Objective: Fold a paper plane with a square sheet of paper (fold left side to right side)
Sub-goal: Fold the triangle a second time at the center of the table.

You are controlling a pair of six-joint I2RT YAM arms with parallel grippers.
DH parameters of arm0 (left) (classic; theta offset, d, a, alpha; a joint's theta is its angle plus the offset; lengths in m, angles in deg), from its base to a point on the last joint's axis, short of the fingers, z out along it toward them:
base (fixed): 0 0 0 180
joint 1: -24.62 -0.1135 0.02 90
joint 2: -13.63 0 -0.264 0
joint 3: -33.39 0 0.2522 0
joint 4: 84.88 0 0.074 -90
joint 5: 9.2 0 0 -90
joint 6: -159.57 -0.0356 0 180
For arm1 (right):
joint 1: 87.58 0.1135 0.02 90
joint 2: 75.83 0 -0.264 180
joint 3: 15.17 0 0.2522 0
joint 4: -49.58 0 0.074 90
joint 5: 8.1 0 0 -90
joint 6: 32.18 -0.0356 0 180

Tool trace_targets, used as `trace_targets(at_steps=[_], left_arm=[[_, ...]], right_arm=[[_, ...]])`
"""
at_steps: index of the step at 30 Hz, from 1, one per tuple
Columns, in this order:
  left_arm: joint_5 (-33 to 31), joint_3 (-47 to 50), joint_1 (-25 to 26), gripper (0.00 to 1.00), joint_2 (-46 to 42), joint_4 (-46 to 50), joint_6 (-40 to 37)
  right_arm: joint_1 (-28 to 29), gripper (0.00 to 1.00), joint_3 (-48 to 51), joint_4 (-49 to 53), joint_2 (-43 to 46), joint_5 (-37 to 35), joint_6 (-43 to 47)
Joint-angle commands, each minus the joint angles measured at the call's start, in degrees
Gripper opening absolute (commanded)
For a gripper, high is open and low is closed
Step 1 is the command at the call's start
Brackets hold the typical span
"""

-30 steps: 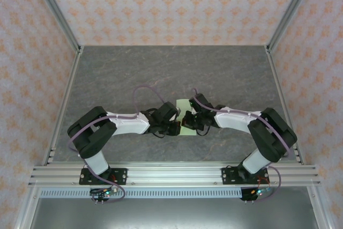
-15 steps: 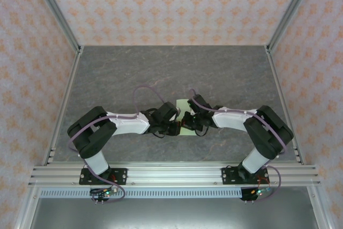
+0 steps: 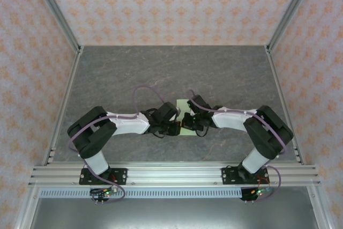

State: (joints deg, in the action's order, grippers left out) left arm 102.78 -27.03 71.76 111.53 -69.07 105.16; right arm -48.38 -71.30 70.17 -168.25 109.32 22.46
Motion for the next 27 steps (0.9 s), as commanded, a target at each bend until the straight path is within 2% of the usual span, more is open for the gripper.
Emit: trace_targets(at_steps=[1, 27], left_arm=[[-2.9, 2.6, -0.2, 0.0, 2.7, 4.3, 0.0], [-3.1, 2.7, -0.2, 0.0, 2.7, 4.4, -0.2]], right_arm=[[-2.6, 0.05, 0.6, 5.6, -0.8, -5.2, 2.7], [-13.3, 0.06, -0.9, 7.0, -0.2, -1.6, 9.1]])
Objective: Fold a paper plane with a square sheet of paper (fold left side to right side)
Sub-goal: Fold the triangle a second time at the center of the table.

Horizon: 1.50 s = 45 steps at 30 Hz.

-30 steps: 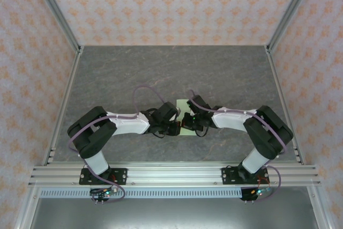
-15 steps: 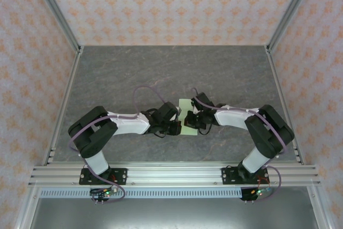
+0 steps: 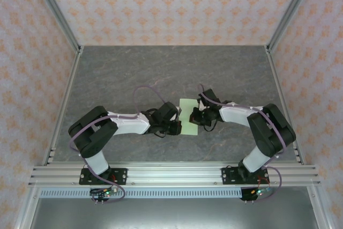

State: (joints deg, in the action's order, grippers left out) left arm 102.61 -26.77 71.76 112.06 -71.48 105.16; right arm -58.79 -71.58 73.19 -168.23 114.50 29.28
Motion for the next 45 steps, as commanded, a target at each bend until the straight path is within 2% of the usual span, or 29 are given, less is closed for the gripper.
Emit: trace_targets(at_steps=[1, 11, 21, 26, 30, 36, 45], left_arm=[[-2.9, 2.4, -0.3, 0.0, 2.2, 6.8, -0.2], [-2.8, 2.6, -0.3, 0.0, 1.5, 6.5, 0.0], [-2.1, 1.4, -0.2, 0.0, -1.3, 6.5, -0.3], [-2.0, 0.7, -0.2, 0.0, -1.2, 6.5, -0.3], [-1.7, 0.3, -0.3, 0.0, -1.0, 6.5, -0.4], [-1.0, -1.3, -0.3, 0.0, -1.7, 6.6, -0.6], [3.8, -6.8, -0.2, 0.01, 0.0, 5.5, -1.1]], right_arm=[[-3.3, 0.06, -0.9, 4.0, -0.4, -6.5, 2.5], [-7.3, 0.06, -3.8, 6.7, -1.2, -6.1, 5.9], [-5.2, 0.06, -3.9, 8.8, 10.5, -3.4, 3.8], [-1.0, 0.06, -0.8, -0.2, 7.0, 1.5, -1.6], [0.1, 0.06, -1.5, -2.7, 2.5, 1.6, -2.7], [0.1, 0.06, -2.6, -0.2, -2.0, -0.6, -1.8], [0.2, 0.06, -1.8, 3.8, -2.7, -2.9, -0.6]])
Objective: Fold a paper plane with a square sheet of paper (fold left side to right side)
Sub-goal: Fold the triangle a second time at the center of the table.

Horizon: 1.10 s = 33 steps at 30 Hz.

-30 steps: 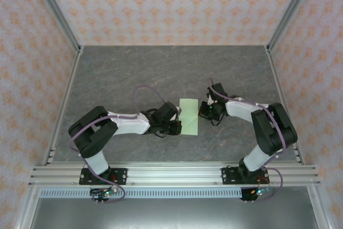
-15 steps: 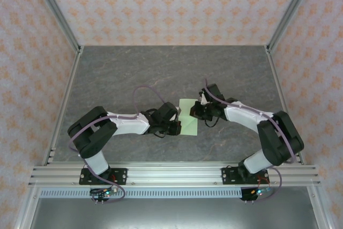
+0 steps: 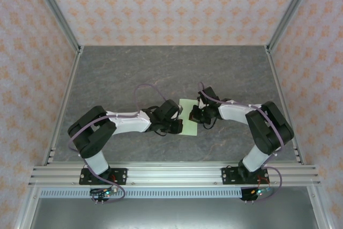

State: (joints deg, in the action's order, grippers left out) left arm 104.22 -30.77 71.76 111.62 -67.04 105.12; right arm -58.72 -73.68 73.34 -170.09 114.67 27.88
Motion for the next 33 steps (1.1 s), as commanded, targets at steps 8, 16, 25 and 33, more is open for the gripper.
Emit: trace_targets(at_steps=[8, 16, 25, 33], left_arm=[[2.1, -7.8, -0.3, 0.0, 5.2, 2.7, -2.1], [0.6, -7.7, -0.3, 0.0, 7.1, 3.3, -1.9], [-1.9, -4.1, -0.4, 0.0, 7.1, 3.9, 0.7], [-2.5, 2.2, -0.4, 0.0, 2.7, 2.6, 3.4]], right_arm=[[0.5, 0.06, 0.4, 3.8, -0.9, -3.0, 0.8], [0.7, 0.06, 0.4, 4.2, -0.9, -3.1, 0.9], [0.8, 0.06, 0.2, 4.5, -0.7, -3.5, 0.9], [0.8, 0.06, 0.0, 5.5, -0.8, -4.2, 1.3]])
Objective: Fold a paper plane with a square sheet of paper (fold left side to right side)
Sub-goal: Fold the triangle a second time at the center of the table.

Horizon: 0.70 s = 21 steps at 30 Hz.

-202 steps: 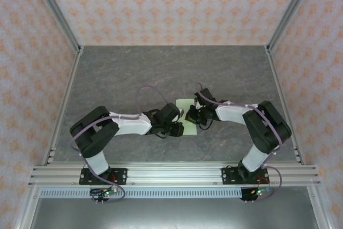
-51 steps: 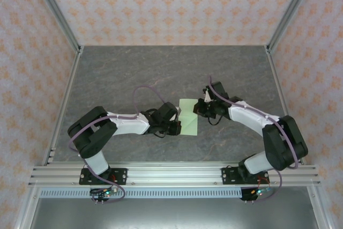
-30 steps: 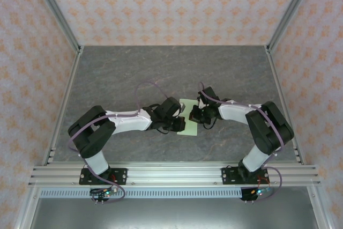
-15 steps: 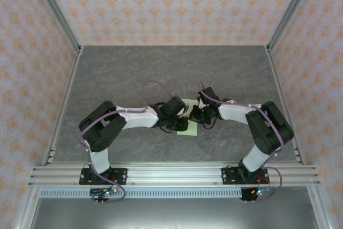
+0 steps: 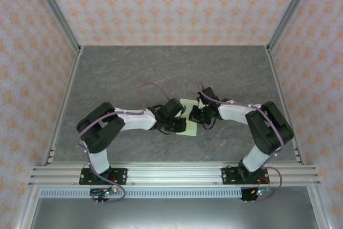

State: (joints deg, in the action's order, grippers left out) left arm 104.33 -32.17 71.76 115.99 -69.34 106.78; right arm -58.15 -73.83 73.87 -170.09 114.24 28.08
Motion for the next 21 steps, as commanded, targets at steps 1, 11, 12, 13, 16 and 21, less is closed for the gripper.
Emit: trace_targets(at_steps=[1, 11, 12, 13, 16, 21], left_arm=[[-2.9, 4.4, -0.4, 0.0, -2.4, 5.0, 1.9], [-4.8, 10.2, -0.4, 0.0, -8.4, 6.2, 3.4], [-5.4, 10.5, -0.4, 0.0, -9.2, 6.9, 3.3], [-5.8, 10.7, -0.5, 0.0, -10.1, 7.5, 3.0], [-5.7, 11.1, -1.2, 0.0, -12.6, 8.1, 2.7], [-5.2, 10.6, -3.0, 0.14, -16.6, 7.6, 1.6]], right_arm=[[0.3, 0.06, 0.0, 5.1, -0.9, -3.8, 1.1], [0.3, 0.06, -0.3, 5.3, -0.5, -3.7, 1.3], [0.3, 0.06, -0.3, 5.0, -0.1, -3.3, 1.3], [0.3, 0.06, -0.5, 4.6, 0.5, -3.0, 1.3], [0.3, 0.08, -1.2, 4.2, 2.9, -2.9, 1.4], [0.3, 0.21, -1.6, 6.8, 9.5, -7.4, 1.9]])
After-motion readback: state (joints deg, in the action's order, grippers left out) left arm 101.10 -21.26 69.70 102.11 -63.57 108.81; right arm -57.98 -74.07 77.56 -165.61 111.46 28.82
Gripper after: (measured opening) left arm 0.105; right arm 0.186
